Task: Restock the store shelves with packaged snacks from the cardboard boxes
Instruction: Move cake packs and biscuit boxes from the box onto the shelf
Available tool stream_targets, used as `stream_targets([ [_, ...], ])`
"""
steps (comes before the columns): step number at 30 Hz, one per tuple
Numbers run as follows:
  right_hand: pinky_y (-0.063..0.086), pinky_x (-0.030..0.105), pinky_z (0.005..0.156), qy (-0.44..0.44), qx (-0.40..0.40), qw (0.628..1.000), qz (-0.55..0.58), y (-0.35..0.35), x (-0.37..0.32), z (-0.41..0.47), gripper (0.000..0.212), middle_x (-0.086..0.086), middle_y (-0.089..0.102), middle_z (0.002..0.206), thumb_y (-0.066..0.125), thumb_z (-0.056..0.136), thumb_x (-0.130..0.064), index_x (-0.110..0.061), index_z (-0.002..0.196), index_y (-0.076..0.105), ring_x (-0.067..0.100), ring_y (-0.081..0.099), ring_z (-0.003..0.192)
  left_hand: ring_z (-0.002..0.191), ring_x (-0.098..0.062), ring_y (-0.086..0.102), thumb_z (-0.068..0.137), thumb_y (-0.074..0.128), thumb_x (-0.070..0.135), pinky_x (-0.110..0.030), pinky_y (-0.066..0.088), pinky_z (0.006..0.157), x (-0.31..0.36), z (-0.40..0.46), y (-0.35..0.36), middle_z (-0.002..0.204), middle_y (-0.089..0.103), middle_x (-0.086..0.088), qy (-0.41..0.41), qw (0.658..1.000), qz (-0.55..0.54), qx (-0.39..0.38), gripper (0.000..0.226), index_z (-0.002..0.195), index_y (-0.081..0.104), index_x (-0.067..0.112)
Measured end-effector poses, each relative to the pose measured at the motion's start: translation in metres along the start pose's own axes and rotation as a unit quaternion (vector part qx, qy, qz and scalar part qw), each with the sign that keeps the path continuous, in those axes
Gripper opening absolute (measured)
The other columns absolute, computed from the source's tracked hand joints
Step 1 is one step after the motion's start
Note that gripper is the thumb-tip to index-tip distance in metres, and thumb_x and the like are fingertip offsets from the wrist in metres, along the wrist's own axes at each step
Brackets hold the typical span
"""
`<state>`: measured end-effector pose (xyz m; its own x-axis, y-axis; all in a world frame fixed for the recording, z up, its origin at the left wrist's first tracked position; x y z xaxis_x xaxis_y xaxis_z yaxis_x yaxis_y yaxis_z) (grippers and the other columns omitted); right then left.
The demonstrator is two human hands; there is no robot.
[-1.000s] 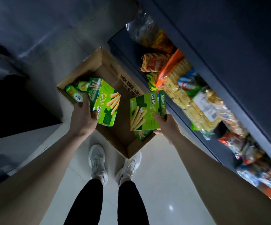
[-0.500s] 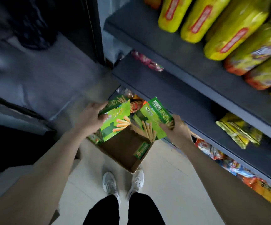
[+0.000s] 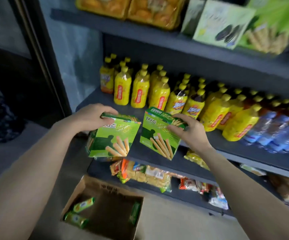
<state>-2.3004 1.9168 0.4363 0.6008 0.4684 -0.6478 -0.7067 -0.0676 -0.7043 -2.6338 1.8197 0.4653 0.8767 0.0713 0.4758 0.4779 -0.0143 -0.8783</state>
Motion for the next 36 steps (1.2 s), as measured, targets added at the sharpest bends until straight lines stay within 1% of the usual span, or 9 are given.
stream_targets([
  [5,0.052,0.028,0.082,-0.008,0.113,0.993,0.025,-0.103,-0.029,0.010,0.027,-0.016,0.070,0.104,0.080,0.082,-0.042,-0.031,0.106,0.073,0.002,0.064,0.093,0.115,-0.010,0.051,0.093,0.067,0.031,-0.025,0.034,0.087,0.074,0.023,-0.064,0.119,0.058,0.013,0.110,0.993,-0.018,0.045,0.031,0.124,0.065,0.034],
  [9,0.046,0.020,0.076,-0.022,0.163,0.985,0.053,-0.190,-0.051,0.015,0.023,-0.018,0.072,0.095,0.082,0.082,-0.034,-0.025,0.102,0.075,-0.005,0.063,0.082,0.111,-0.006,0.057,0.091,0.068,0.033,-0.028,0.039,0.091,0.132,0.039,-0.112,0.117,0.064,0.020,0.187,0.978,-0.043,0.085,0.021,0.108,0.065,0.045],
  [13,0.043,0.013,0.061,-0.035,0.220,0.970,0.102,-0.278,-0.062,0.020,0.015,-0.019,0.070,0.083,0.081,0.084,-0.028,-0.025,0.097,0.075,-0.005,0.060,0.067,0.116,-0.005,0.056,0.093,0.064,0.036,-0.031,0.040,0.099,0.190,0.054,-0.148,0.120,0.065,0.018,0.235,0.959,-0.111,0.117,0.018,0.110,0.070,0.038],
  [17,0.040,0.019,0.047,-0.037,0.320,0.941,0.106,-0.366,-0.049,0.025,0.009,-0.016,0.059,0.059,0.080,0.084,-0.030,-0.029,0.089,0.073,0.004,0.050,0.055,0.110,-0.001,0.059,0.095,0.062,0.030,-0.021,0.041,0.091,0.253,0.070,-0.164,0.118,0.066,0.013,0.275,0.938,-0.160,0.136,0.015,0.106,0.071,0.035],
  [19,0.045,0.025,0.054,-0.036,0.371,0.924,0.081,-0.409,-0.033,0.029,0.018,-0.013,0.063,0.068,0.082,0.079,-0.042,-0.030,0.089,0.074,0.007,0.055,0.064,0.100,0.005,0.062,0.096,0.060,0.031,-0.019,0.045,0.086,0.287,0.080,-0.165,0.112,0.069,0.014,0.287,0.932,-0.171,0.138,0.015,0.106,0.070,0.035],
  [22,0.053,0.037,0.080,0.002,0.434,0.901,-0.021,-0.467,0.001,0.041,0.037,-0.009,0.070,0.091,0.075,0.073,-0.059,-0.033,0.099,0.074,0.012,0.064,0.086,0.093,0.007,0.065,0.097,0.060,0.033,-0.019,0.044,0.081,0.337,0.099,-0.160,0.103,0.071,0.017,0.302,0.924,-0.179,0.151,0.015,0.106,0.071,0.036],
  [25,0.050,0.041,0.096,0.030,0.433,0.894,-0.112,-0.504,0.041,0.063,0.048,-0.003,0.072,0.107,0.070,0.074,-0.062,-0.029,0.109,0.072,0.020,0.065,0.103,0.094,0.002,0.067,0.097,0.059,0.035,-0.025,0.047,0.086,0.383,0.124,-0.151,0.101,0.072,0.017,0.307,0.917,-0.195,0.165,0.016,0.107,0.071,0.036],
  [28,0.045,0.033,0.086,0.045,0.400,0.907,-0.120,-0.519,0.089,0.094,0.043,-0.004,0.067,0.105,0.074,0.083,-0.050,-0.022,0.115,0.069,0.018,0.060,0.097,0.096,-0.002,0.066,0.098,0.058,0.032,-0.024,0.048,0.086,0.421,0.152,-0.134,0.107,0.070,0.012,0.297,0.913,-0.212,0.182,0.017,0.111,0.070,0.030],
  [36,0.046,0.037,0.082,0.021,0.293,0.950,-0.108,-0.506,0.173,0.216,0.037,0.014,0.072,0.107,0.075,0.086,-0.045,-0.018,0.110,0.070,0.033,0.064,0.100,0.109,0.006,0.058,0.098,0.059,0.030,-0.022,0.043,0.094,0.458,0.217,-0.101,0.116,0.066,0.019,0.262,0.916,-0.184,0.241,0.021,0.117,0.067,0.028],
])
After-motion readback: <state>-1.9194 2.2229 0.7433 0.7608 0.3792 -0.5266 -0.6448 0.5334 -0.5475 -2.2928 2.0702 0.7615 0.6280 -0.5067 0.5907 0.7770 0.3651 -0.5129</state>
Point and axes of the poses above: each hand's wrist, its own z-axis towards the middle knuckle, its own y-axis out of the palm, x = y × z, the point moved 2 cm from there along z, towards the middle knuckle
